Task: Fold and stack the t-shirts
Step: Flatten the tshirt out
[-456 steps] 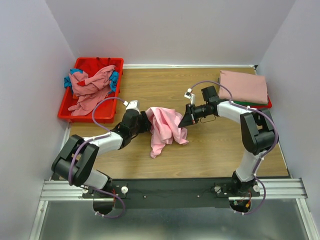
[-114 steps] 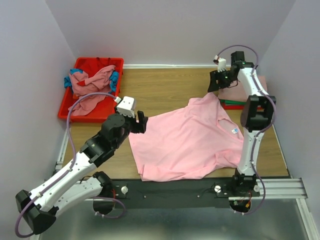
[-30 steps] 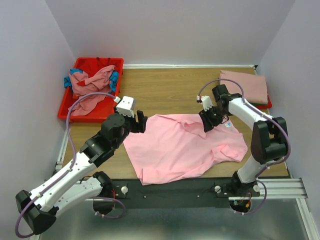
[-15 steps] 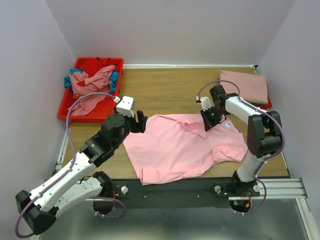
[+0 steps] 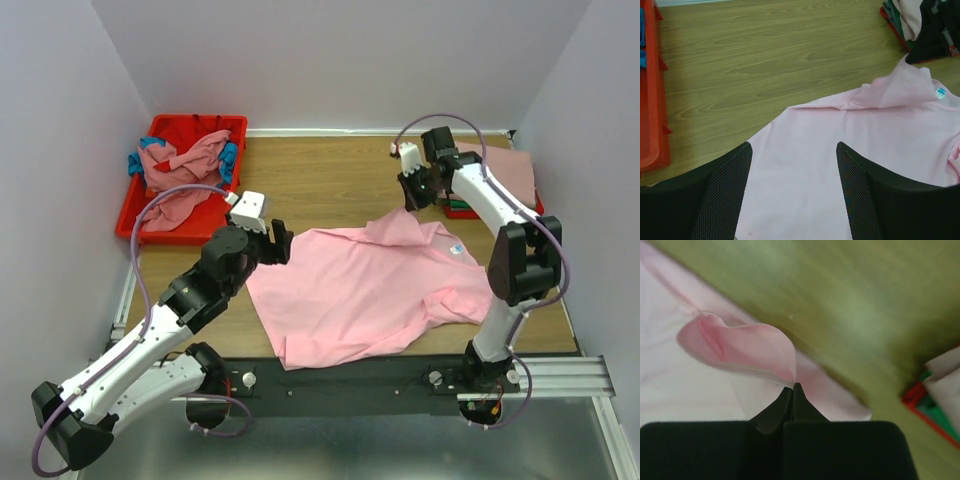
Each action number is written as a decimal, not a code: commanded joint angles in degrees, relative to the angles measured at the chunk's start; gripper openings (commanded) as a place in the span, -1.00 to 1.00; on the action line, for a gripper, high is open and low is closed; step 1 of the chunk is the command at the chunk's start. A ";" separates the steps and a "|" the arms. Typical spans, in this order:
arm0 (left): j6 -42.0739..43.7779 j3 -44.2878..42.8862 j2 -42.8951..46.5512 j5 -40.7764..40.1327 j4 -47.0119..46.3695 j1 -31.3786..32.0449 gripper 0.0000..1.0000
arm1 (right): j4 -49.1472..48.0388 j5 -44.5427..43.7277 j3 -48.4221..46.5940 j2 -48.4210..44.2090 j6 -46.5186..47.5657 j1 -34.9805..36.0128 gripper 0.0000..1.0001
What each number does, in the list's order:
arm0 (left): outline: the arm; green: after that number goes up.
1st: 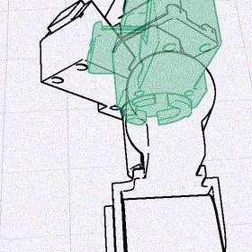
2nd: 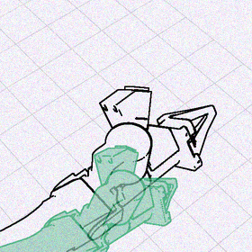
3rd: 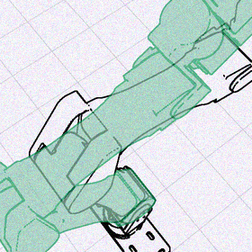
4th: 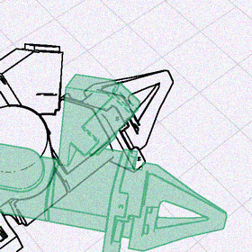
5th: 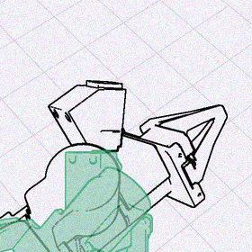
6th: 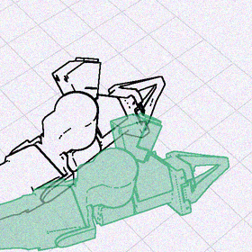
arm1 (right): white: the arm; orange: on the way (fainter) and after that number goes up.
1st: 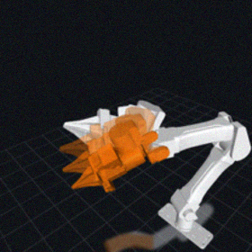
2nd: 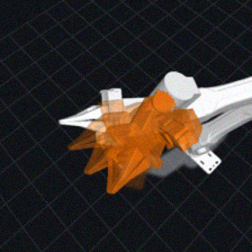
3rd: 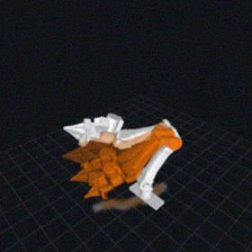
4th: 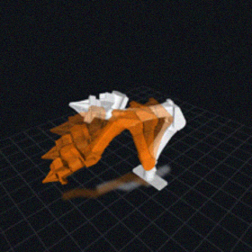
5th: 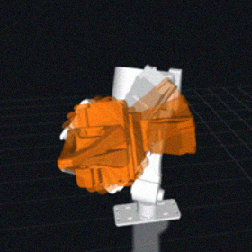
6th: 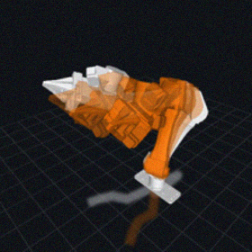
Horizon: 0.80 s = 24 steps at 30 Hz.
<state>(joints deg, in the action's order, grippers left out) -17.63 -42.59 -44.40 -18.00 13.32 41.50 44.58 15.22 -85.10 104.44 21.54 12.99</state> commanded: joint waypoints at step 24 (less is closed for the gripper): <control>-9.53 -0.56 -17.46 10.35 -3.39 -20.93 0.40 | -24.19 -15.84 -43.31 36.61 -0.44 -0.43 -0.99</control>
<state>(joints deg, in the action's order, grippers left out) -25.80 -41.69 -56.97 -10.68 11.88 21.71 24.32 -1.63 -125.64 138.45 23.16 12.78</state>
